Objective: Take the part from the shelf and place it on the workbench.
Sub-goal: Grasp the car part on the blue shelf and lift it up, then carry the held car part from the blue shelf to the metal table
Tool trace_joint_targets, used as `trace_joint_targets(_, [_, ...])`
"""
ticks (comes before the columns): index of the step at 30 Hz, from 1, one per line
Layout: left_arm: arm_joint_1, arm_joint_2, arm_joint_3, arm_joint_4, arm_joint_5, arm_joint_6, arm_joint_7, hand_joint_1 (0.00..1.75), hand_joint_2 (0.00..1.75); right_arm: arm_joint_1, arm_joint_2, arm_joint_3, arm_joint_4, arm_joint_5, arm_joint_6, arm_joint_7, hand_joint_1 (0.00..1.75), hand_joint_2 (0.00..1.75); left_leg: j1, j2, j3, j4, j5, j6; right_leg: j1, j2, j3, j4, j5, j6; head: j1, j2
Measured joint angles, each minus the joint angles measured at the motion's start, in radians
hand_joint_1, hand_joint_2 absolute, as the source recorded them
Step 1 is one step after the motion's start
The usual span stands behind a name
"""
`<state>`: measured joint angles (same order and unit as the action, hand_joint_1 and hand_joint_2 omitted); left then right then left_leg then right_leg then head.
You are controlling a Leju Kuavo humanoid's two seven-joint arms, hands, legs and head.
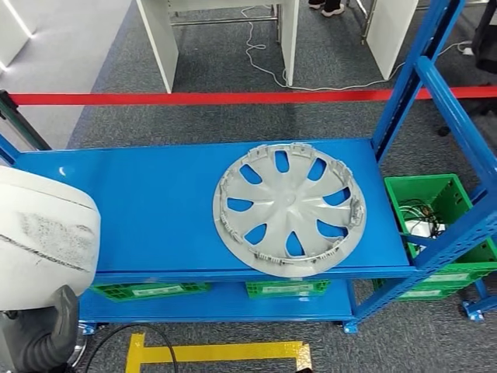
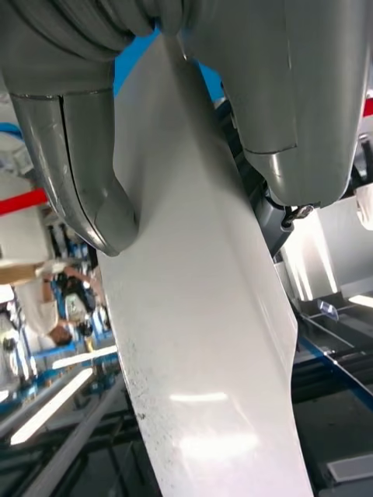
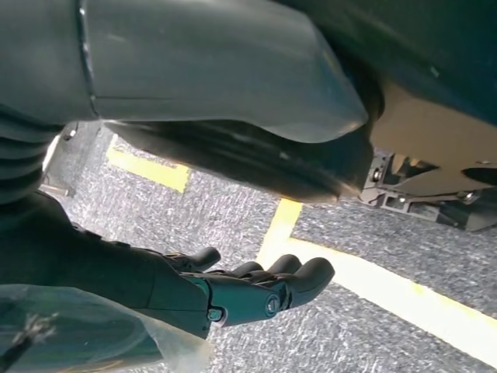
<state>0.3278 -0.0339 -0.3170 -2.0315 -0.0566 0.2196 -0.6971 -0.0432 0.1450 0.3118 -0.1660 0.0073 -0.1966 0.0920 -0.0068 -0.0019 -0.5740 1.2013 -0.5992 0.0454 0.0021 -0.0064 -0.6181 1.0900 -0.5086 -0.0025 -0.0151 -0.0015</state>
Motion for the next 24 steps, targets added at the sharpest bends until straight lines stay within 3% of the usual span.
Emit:
trace_joint_targets(1, [0.001,-0.001,0.0,-0.004,0.003,-0.004,-0.002,1.75,1.75,-0.001,0.001,-0.001,0.0,0.002,0.0,-0.002,0.0,1.75,-0.014,0.001,0.039,-0.066,0.015,0.024,0.005,0.0,-0.004,-0.001,0.007,-0.003,0.002,0.0])
trace_joint_targets(2, [0.002,-0.002,0.001,-0.008,0.003,-0.006,-0.003,1.75,1.75,0.0,0.002,-0.001,0.0,0.004,0.001,-0.004,0.0,1.75,-0.025,0.002,0.066,-0.116,0.026,0.04,0.006,0.0,-0.007,-0.004,0.014,-0.003,0.004,0.0])
trace_joint_targets(3, [0.003,-0.004,0.002,-0.012,0.0,-0.007,-0.003,1.75,1.75,0.0,0.004,-0.001,0.0,0.005,0.002,-0.008,0.0,1.75,-0.033,0.004,0.077,-0.142,0.031,0.048,0.003,-0.001,-0.009,-0.008,0.023,-0.001,0.005,0.0])
trace_joint_targets(4, [0.007,-0.004,0.004,-0.014,-0.002,-0.009,-0.003,1.75,1.75,0.001,0.003,-0.002,0.0,0.006,0.002,-0.013,0.0,1.75,-0.036,0.005,0.078,-0.154,0.04,0.048,0.002,-0.002,-0.011,-0.014,0.032,0.003,0.006,0.0])
trace_joint_targets(6, [0.014,-0.006,0.007,-0.016,-0.003,-0.012,-0.002,1.75,1.75,0.004,0.001,-0.002,0.001,0.009,0.005,-0.026,0.0,1.75,-0.032,0.007,0.076,-0.186,0.07,0.039,0.0,-0.002,-0.015,-0.022,0.037,0.012,0.006,0.0])
trace_joint_targets(7, [0.018,-0.008,0.009,-0.017,0.0,-0.015,0.0,1.75,1.75,0.005,0.0,-0.002,0.001,0.01,0.009,-0.033,0.0,1.75,-0.028,0.009,0.072,-0.203,0.086,0.032,0.002,0.0,-0.022,-0.013,0.017,0.017,0.007,0.0])
trace_joint_targets(10, [0.029,-0.013,0.017,-0.018,0.012,-0.031,0.004,1.75,1.75,0.006,-0.007,-0.002,0.002,0.01,0.03,-0.044,0.0,1.75,-0.017,0.012,0.041,-0.219,0.124,0.014,-0.002,0.003,-0.051,0.108,-0.108,0.033,0.013,0.0])
trace_joint_targets(11, [0.032,-0.014,0.021,-0.018,0.014,-0.036,0.006,1.75,1.75,0.005,-0.01,-0.002,0.002,0.01,0.037,-0.046,0.0,1.75,-0.015,0.013,0.028,-0.218,0.134,0.009,-0.004,0.003,-0.054,0.158,-0.133,0.039,0.013,0.0])
trace_joint_targets(12, [0.034,-0.014,0.025,-0.018,0.015,-0.039,0.007,1.75,1.75,0.006,-0.012,-0.003,0.002,0.01,0.041,-0.047,0.0,1.75,-0.013,0.014,0.013,-0.215,0.144,0.005,-0.007,0.003,-0.048,0.191,-0.133,0.045,0.013,0.0])
trace_joint_targets(13, [0.035,-0.014,0.028,-0.018,0.015,-0.043,0.009,1.75,1.75,0.006,-0.014,-0.003,0.002,0.01,0.045,-0.047,0.0,1.75,-0.01,0.015,-0.003,-0.212,0.153,0.0,-0.011,0.003,-0.029,0.197,-0.111,0.051,0.013,0.0])
trace_joint_targets(15, [0.037,-0.015,0.035,-0.018,0.015,-0.048,0.012,1.75,1.75,0.008,-0.017,-0.003,0.002,0.009,0.053,-0.048,0.0,1.75,-0.002,0.015,-0.036,-0.196,0.169,-0.013,-0.021,0.003,0.048,0.117,-0.056,0.067,0.013,0.0])
trace_joint_targets(16, [0.037,-0.015,0.039,-0.018,0.015,-0.05,0.012,1.75,1.75,0.01,-0.017,-0.003,0.002,0.008,0.057,-0.049,0.0,1.75,0.0,0.014,-0.052,-0.184,0.175,-0.019,-0.023,0.004,0.098,0.049,-0.052,0.073,0.014,0.0])
trace_joint_targets(18, [0.039,-0.017,0.048,-0.02,0.015,-0.053,0.013,1.75,1.75,0.013,-0.018,-0.003,0.002,0.007,0.06,-0.056,0.0,1.75,-0.001,0.012,-0.073,-0.162,0.186,-0.03,-0.022,0.008,0.16,-0.054,-0.082,0.065,0.016,0.0])
trace_joint_targets(19, [0.04,-0.018,0.052,-0.02,0.015,-0.054,0.013,1.75,1.75,0.016,-0.018,-0.003,0.002,0.007,0.061,-0.06,0.0,1.75,-0.002,0.011,-0.078,-0.157,0.192,-0.033,-0.019,0.009,0.168,-0.072,-0.093,0.053,0.017,0.0])
trace_joint_targets(21, [0.042,-0.019,0.06,-0.021,0.017,-0.056,0.014,1.75,1.75,0.02,-0.018,-0.003,0.004,0.007,0.062,-0.067,0.0,1.75,-0.001,0.01,-0.084,-0.153,0.197,-0.039,-0.02,0.006,0.152,-0.072,-0.087,0.027,0.017,0.0])
trace_joint_targets(22, [0.044,-0.02,0.064,-0.021,0.02,-0.057,0.015,1.75,1.75,0.021,-0.018,-0.003,0.004,0.008,0.063,-0.069,0.0,1.75,0.001,0.009,-0.089,-0.142,0.178,-0.045,-0.021,0.004,0.142,-0.071,-0.079,0.015,0.015,0.0])
trace_joint_targets(24, [0.047,-0.021,0.075,-0.021,0.024,-0.058,0.017,1.75,1.75,0.02,-0.018,-0.003,0.005,0.013,0.067,-0.071,0.0,1.75,0.006,0.008,-0.105,-0.069,0.087,-0.058,-0.023,0.0,0.119,-0.07,-0.059,0.0,0.01,0.0])
